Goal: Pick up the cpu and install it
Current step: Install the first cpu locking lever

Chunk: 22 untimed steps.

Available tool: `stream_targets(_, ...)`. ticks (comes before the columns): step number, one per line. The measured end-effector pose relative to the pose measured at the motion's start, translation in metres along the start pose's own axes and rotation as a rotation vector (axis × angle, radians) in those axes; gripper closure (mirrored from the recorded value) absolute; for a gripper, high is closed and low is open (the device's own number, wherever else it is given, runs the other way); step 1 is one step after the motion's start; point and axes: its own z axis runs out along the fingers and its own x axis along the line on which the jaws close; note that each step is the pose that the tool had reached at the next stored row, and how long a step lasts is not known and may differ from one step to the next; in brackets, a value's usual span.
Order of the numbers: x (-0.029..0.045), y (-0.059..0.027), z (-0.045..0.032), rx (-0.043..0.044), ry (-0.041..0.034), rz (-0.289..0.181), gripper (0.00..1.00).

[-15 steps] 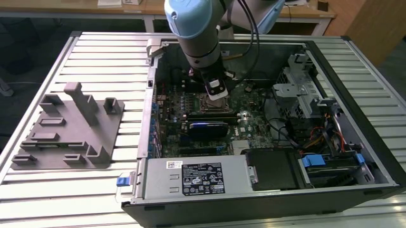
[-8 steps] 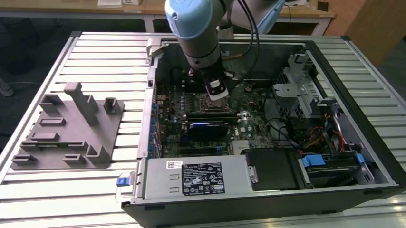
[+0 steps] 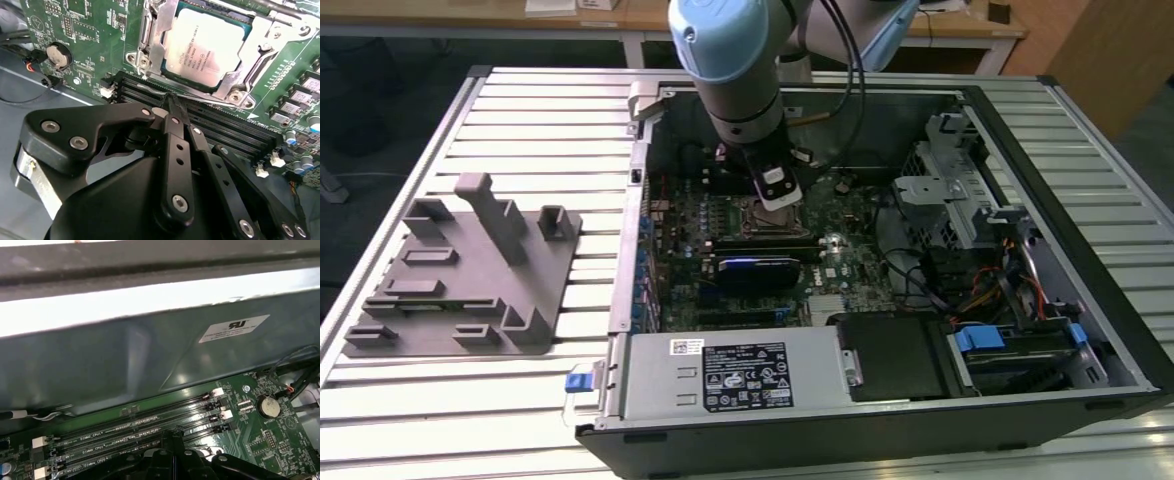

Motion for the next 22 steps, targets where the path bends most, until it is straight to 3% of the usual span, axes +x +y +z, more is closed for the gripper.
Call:
stream_targets(14,-0.0002,-0.0007,0.0001,0.0340,-0.0049,-0.017,0.89)
stream_targets(22,-0.0001,-0.0007,0.0002,0.0424,-0.0067,-0.019,0.89)
